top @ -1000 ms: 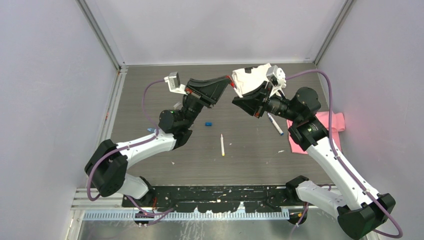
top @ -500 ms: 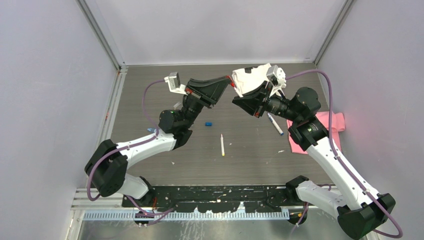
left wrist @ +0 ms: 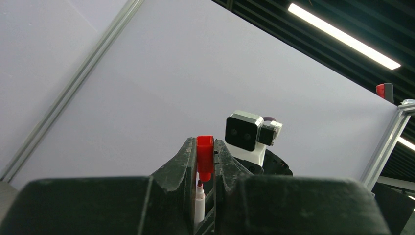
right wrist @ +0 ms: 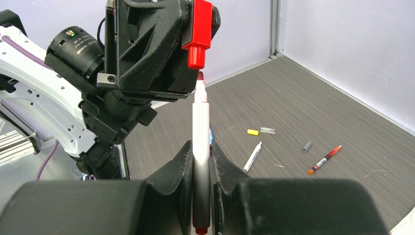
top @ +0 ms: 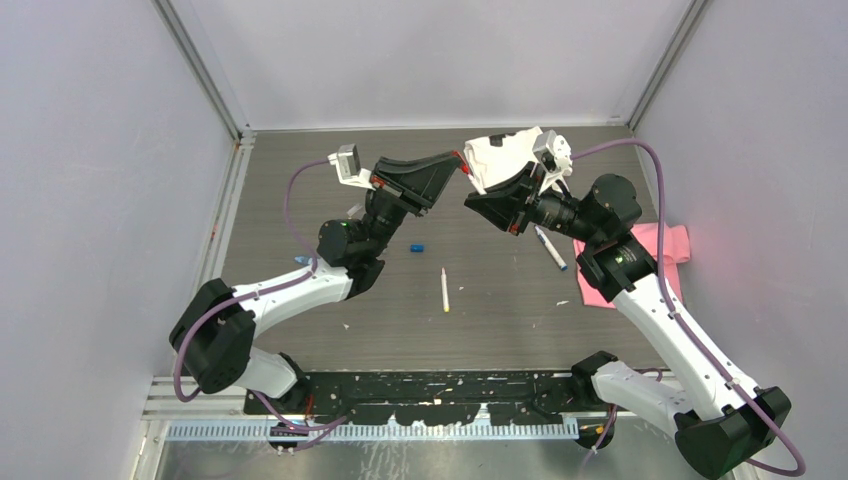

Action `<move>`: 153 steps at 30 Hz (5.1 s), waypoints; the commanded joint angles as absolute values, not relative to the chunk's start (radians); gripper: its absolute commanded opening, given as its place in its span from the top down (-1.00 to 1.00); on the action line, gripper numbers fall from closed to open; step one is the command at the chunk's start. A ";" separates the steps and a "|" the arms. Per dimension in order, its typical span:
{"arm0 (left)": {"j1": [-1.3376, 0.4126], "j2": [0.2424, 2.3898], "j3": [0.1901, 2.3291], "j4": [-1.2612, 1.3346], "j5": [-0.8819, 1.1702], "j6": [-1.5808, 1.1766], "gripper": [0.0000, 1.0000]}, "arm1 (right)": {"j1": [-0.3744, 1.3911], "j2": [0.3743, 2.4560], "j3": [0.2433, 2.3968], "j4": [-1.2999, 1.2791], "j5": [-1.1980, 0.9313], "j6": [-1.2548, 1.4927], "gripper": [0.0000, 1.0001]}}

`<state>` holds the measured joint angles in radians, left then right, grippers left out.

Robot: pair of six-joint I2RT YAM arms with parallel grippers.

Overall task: Insert the pens into the pen caps
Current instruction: Insert the pen cap onto the pen, then press the pen cap onto the pen.

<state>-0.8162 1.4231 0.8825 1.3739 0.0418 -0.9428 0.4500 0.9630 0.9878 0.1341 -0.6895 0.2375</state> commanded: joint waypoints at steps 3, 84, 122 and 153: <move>-0.820 1.410 0.895 1.431 0.020 -0.931 0.99 | 0.453 0.964 1.011 0.181 -0.686 0.232 0.98; -0.821 1.436 0.903 1.331 0.210 -0.987 0.99 | 0.453 1.050 1.072 0.319 -0.657 0.200 0.98; -0.819 1.249 0.815 1.158 0.087 -0.844 -0.05 | 0.453 1.013 1.014 0.301 -0.700 0.232 0.98; -0.795 1.216 1.118 0.616 0.022 -0.803 -0.41 | 0.453 1.025 1.009 0.295 -0.746 0.248 0.98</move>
<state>-0.7982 1.2003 1.0607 0.6193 0.0227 -0.8070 0.4526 1.0382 0.9977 0.2466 -0.7353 0.2398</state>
